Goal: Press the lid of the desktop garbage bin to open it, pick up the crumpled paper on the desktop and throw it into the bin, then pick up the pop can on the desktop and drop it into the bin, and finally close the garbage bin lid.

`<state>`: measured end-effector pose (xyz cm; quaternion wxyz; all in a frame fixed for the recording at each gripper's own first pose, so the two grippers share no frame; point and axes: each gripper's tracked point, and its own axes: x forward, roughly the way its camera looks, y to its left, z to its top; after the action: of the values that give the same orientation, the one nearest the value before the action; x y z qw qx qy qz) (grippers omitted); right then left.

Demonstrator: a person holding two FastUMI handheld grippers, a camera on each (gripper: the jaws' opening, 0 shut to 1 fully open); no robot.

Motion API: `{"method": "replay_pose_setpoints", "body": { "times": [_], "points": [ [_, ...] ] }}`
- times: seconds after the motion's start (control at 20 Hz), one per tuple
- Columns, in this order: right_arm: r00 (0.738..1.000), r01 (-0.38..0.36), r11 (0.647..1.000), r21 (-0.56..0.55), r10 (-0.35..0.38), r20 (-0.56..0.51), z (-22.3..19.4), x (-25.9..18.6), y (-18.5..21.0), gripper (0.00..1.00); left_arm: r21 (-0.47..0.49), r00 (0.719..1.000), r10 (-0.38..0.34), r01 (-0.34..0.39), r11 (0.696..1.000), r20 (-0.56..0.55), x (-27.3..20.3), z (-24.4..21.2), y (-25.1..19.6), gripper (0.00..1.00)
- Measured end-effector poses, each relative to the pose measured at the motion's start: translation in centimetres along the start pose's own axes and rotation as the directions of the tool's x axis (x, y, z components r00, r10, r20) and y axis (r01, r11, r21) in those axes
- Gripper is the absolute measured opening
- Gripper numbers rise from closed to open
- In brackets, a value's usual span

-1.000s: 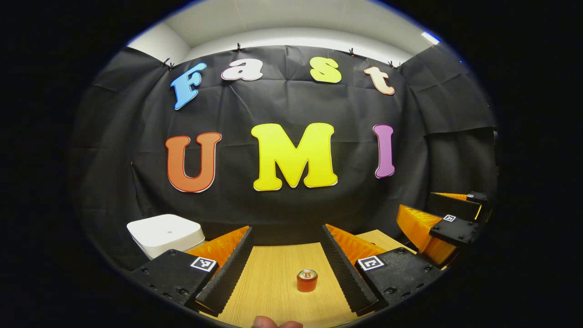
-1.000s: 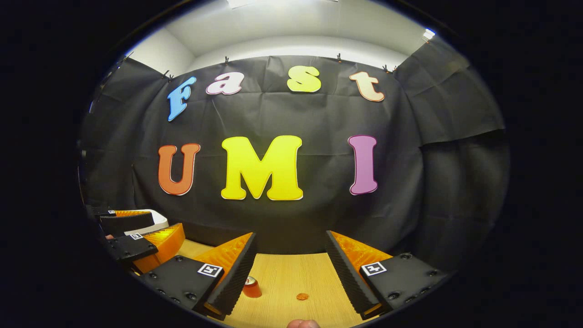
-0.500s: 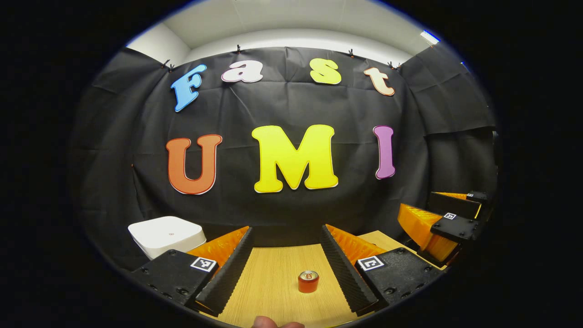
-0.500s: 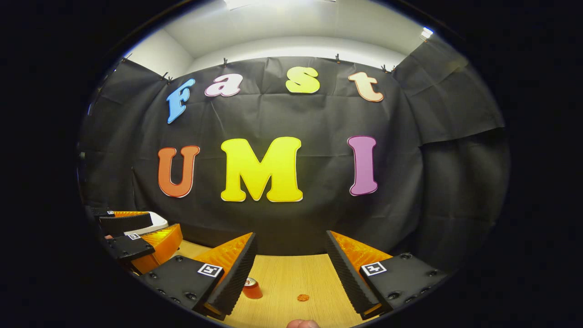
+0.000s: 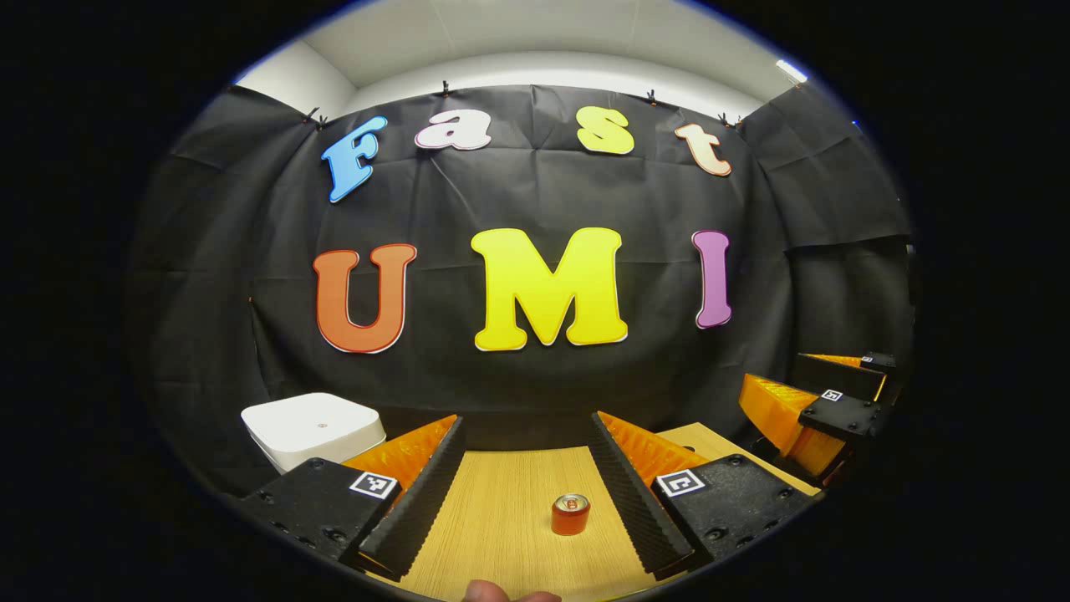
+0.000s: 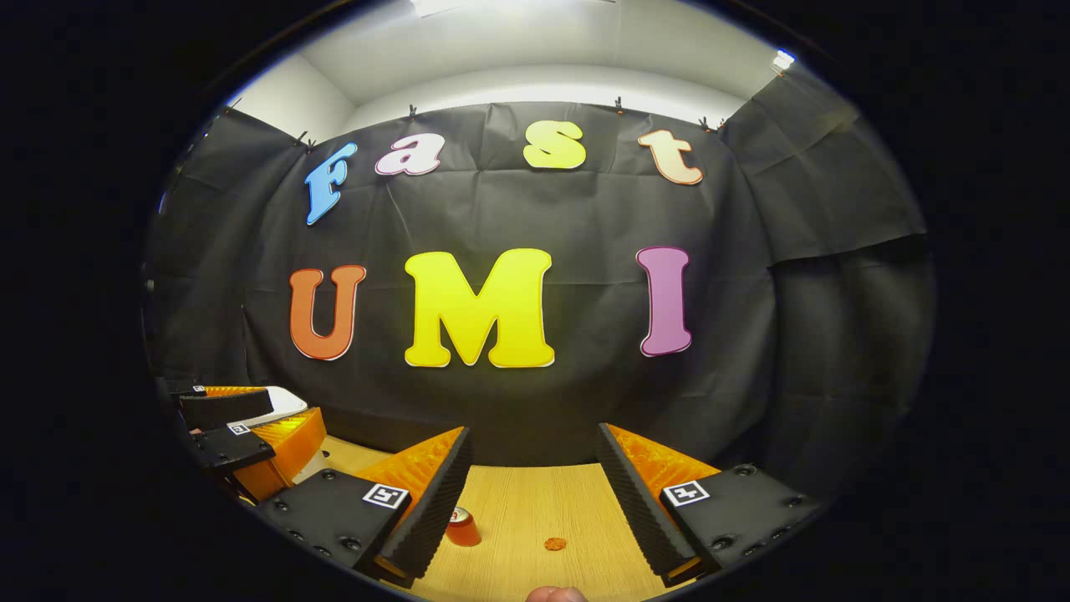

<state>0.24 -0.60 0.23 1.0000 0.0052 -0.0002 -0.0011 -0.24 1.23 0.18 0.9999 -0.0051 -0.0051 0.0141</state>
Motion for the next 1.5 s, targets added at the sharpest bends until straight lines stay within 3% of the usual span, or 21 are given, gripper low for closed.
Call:
{"method": "replay_pose_setpoints", "body": {
  "times": [0.55,0.7,0.95,1.05,1.15,1.5],
  "points": [
    [1.000,0.025,0.999,-0.020,-0.025,-0.009,-0.1,0.9,-1.4,0.94,0.005,0.990,0.140,-0.140,0.990,0.005,2.3,0.1,6.6,0.94],
    [1.000,0.014,0.999,-0.039,-0.014,-0.014,-0.2,1.5,-1.3,0.94,-0.006,0.980,0.198,-0.198,0.980,0.009,3.2,0.7,9.8,0.86],
    [1.000,0.016,0.999,-0.052,-0.016,-0.014,0.3,2.1,-1.7,0.94,-0.003,0.957,0.290,-0.290,0.957,0.019,4.4,1.8,14.7,0.80],
    [1.000,0.010,0.998,-0.057,-0.010,-0.013,0.3,2.3,-1.4,0.94,0.008,0.943,0.333,-0.333,0.943,0.007,4.8,1.7,16.6,0.70],
    [1.000,0.002,0.998,-0.062,-0.003,-0.014,0.3,2.5,-1.0,0.94,0.009,0.934,0.358,-0.358,0.934,0.002,5.1,1.9,18.1,0.73],
    [1.000,0.000,0.997,-0.080,-0.001,-0.013,0.8,3.0,-0.6,0.94,0.030,0.891,0.443,-0.442,0.896,-0.097,7.1,-0.5,23.2,0.59]
  ]
}}
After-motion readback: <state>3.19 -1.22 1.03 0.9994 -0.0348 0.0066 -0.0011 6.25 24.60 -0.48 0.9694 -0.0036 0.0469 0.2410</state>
